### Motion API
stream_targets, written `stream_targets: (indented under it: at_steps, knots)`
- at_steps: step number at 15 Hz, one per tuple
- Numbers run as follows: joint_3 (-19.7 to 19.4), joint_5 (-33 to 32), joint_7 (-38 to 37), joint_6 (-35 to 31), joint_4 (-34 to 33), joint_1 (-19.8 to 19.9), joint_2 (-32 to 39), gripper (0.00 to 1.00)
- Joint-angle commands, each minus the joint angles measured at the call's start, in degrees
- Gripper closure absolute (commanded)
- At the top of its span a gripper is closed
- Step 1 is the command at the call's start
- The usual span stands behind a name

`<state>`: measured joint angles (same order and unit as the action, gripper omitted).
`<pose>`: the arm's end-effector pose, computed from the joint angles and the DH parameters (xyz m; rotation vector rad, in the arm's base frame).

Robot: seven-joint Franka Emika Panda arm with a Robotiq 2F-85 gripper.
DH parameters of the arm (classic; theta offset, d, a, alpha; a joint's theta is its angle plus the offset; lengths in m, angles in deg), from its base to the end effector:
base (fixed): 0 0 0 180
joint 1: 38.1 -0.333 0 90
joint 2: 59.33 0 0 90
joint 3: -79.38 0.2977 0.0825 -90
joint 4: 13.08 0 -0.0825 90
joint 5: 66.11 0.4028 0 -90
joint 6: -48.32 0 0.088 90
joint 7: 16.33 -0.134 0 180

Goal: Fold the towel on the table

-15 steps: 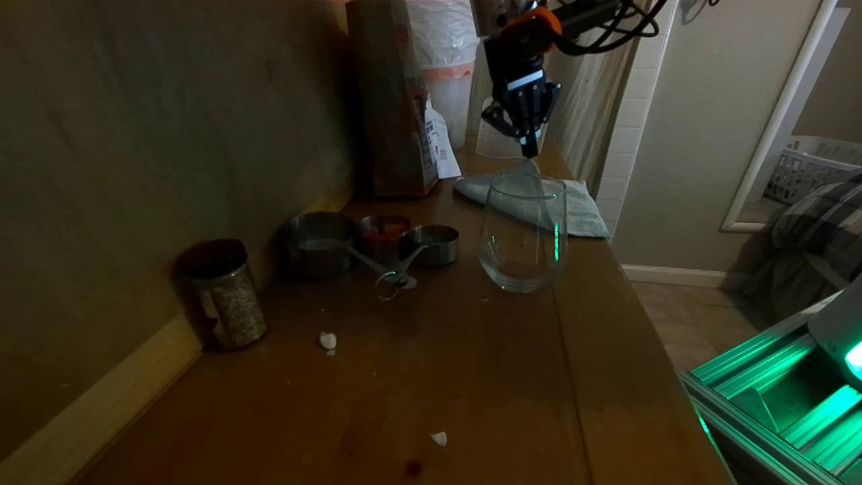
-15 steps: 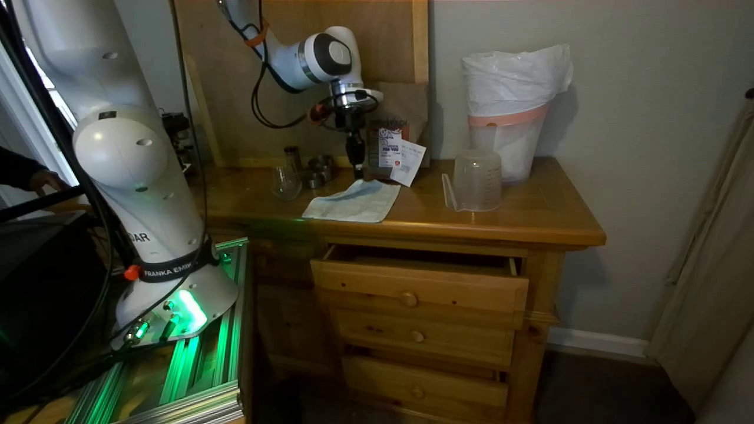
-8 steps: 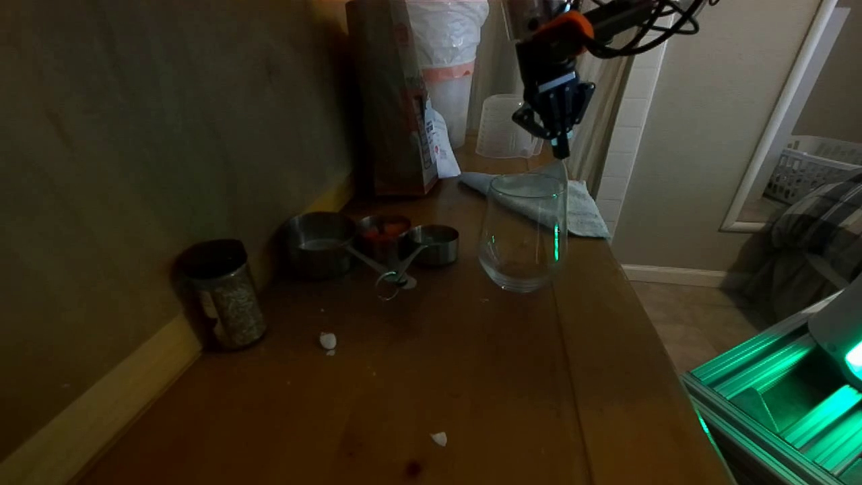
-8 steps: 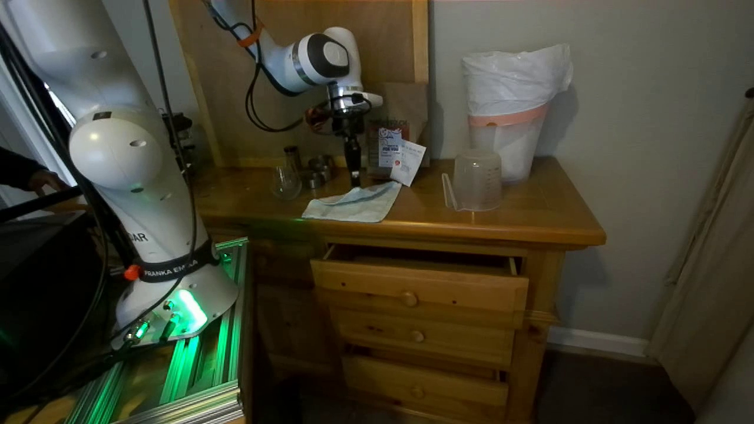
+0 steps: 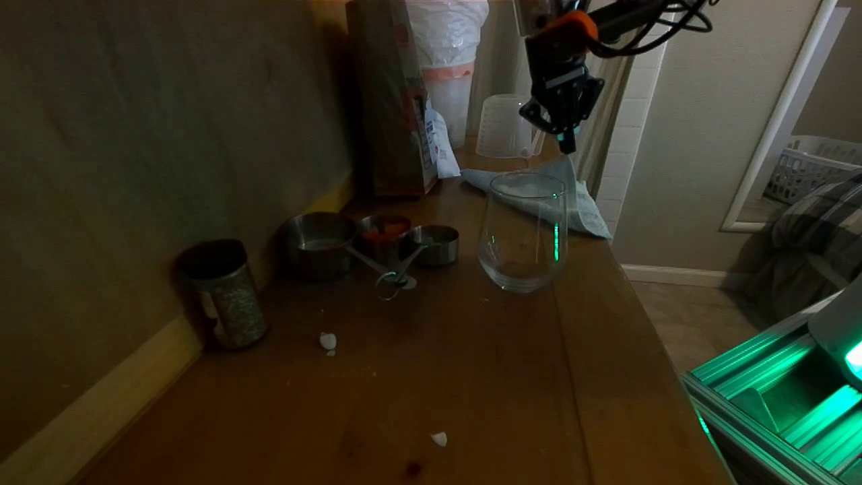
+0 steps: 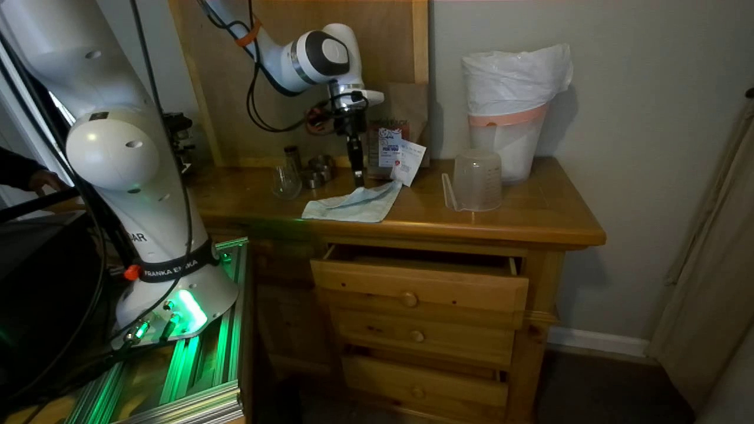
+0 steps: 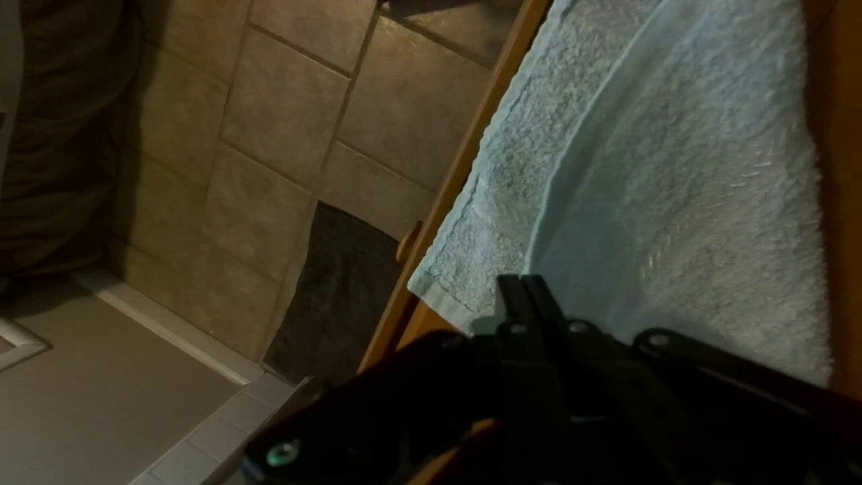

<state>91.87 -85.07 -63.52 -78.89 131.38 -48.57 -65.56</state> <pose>0.4150 0.1541 0.2453 2.7977 -0.2794 -0.0104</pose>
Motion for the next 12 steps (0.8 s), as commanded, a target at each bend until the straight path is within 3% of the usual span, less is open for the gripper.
stream_targets:
  at_steps: [1, 12]
  knots:
    - [0.04, -3.59, -2.99, -3.01, 2.44, 1.46, -1.22, 0.97]
    - [-0.34, -7.48, -6.90, -5.89, 4.07, 3.58, 0.19, 0.97]
